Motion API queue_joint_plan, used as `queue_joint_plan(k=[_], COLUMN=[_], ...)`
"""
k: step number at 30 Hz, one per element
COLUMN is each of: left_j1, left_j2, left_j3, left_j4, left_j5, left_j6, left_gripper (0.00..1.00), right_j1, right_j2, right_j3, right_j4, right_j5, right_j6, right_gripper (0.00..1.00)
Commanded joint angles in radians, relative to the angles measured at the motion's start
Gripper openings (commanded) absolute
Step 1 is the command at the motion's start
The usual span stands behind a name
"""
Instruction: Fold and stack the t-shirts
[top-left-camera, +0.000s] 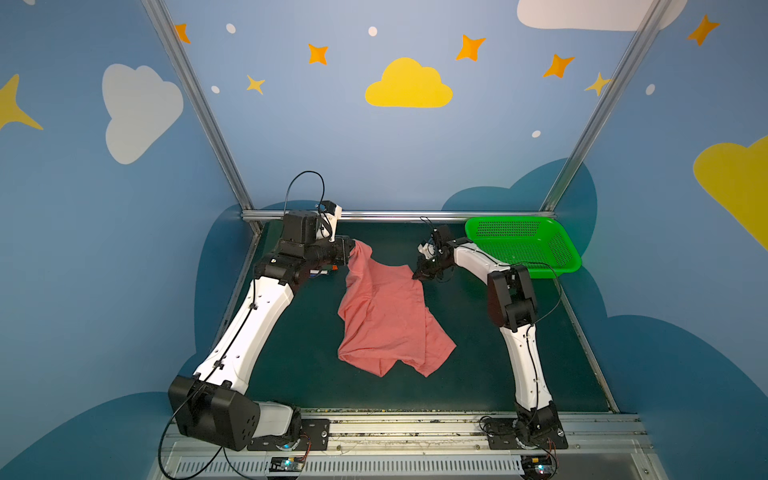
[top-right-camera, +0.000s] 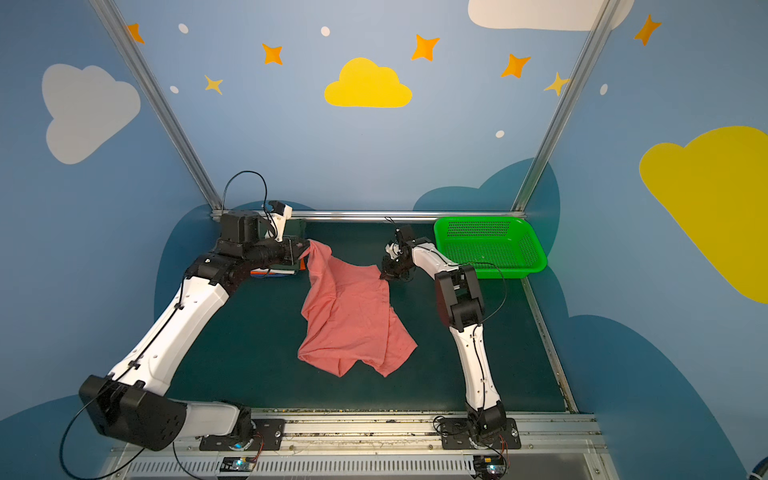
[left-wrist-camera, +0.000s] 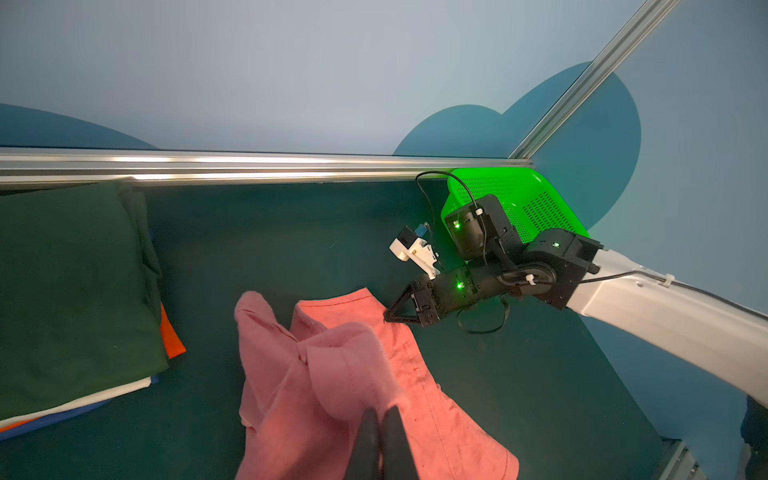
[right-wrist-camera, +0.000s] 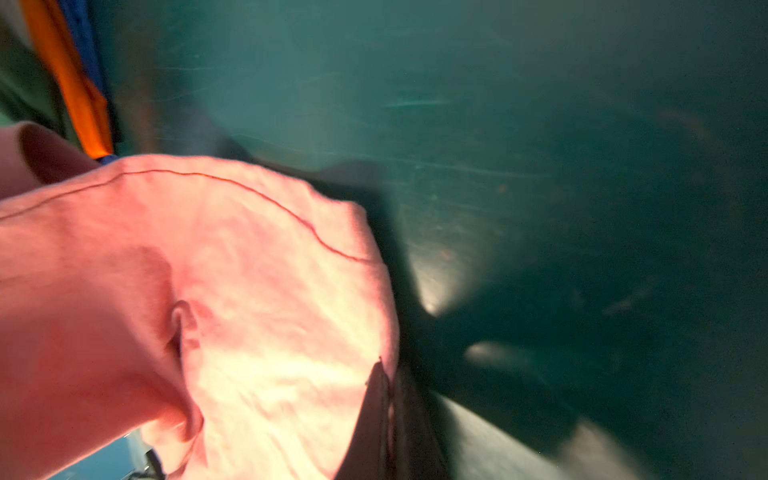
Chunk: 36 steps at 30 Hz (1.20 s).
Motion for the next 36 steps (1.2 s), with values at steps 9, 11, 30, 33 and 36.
queue_joint_plan(k=[9,11,30,33,36], left_j1=[-0.015,-0.024,-0.053,-0.054,-0.054], left_j2=[-0.076,-0.094,-0.245,-0.245,-0.239], left_j3=[-0.076,-0.099,-0.276,-0.278,-0.278], left_j4=[-0.008,-0.01,-0.06,-0.057,-0.059], left_j5=[0.015,0.013,-0.065,-0.065,-0.066], left_j6=[-0.003,-0.009,-0.037,-0.039,-0.04], left_gripper=[0.05,0.05,0.05,0.05,0.05], right_j1=[0.1,0.141,0.303,0.218,0.149], right_j2=[-0.452,-0.498,-0.657,-0.711,-0.733], right_j3=[-0.284,-0.346,-0.627,-0.69,-0.752], right_j4=[-0.01,-0.017,0.021,0.093,0.166], right_j5=[0.518,0.58,0.447,0.367,0.275], right_j6=[-0.177,-0.19,-0.055,-0.029,-0.02], right_gripper=[0.0,0.0,0.47,0.45,0.42])
